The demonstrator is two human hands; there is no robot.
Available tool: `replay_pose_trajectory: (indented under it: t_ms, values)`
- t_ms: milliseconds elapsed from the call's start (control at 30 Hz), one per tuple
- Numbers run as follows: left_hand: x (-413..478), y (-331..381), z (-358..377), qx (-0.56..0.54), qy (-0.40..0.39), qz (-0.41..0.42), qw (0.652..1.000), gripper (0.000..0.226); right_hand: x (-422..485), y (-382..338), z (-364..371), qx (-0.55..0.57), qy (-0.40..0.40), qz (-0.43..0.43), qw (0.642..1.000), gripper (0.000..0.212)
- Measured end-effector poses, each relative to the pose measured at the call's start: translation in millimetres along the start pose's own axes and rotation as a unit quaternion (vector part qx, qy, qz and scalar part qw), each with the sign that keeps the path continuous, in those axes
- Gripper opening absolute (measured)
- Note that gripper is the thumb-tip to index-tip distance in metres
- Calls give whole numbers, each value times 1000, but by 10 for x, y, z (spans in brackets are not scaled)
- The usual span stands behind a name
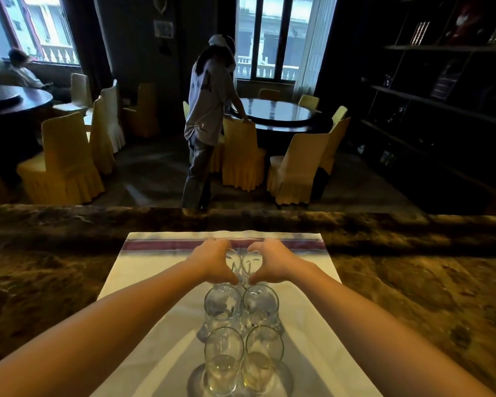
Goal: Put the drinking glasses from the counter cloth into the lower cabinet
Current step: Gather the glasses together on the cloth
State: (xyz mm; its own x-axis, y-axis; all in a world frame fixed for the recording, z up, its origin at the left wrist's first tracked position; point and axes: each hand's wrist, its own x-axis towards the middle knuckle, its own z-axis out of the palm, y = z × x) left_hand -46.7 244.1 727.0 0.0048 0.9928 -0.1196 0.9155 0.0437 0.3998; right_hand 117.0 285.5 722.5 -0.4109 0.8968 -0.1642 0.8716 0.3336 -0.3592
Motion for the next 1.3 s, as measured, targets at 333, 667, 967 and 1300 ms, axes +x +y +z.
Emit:
replay_pose_trajectory:
  t_ms: [333,667,967,1300]
  values:
    - [17,47,79,-2,-6,-20,1000,84,-60,-15,23,25,-3,34,999,78]
    - [4,-25,237,-17,-30,-79,996,94,-137,-22,191,62,4,45,997,84]
    - [-227,-7,-20,-60,-46,-54,996,68,-296,124,78,84,10,20,996,66]
    - [-1045,148,-159,-95,96,1,991,47,-980,124,-86,140,190,-33,971,41]
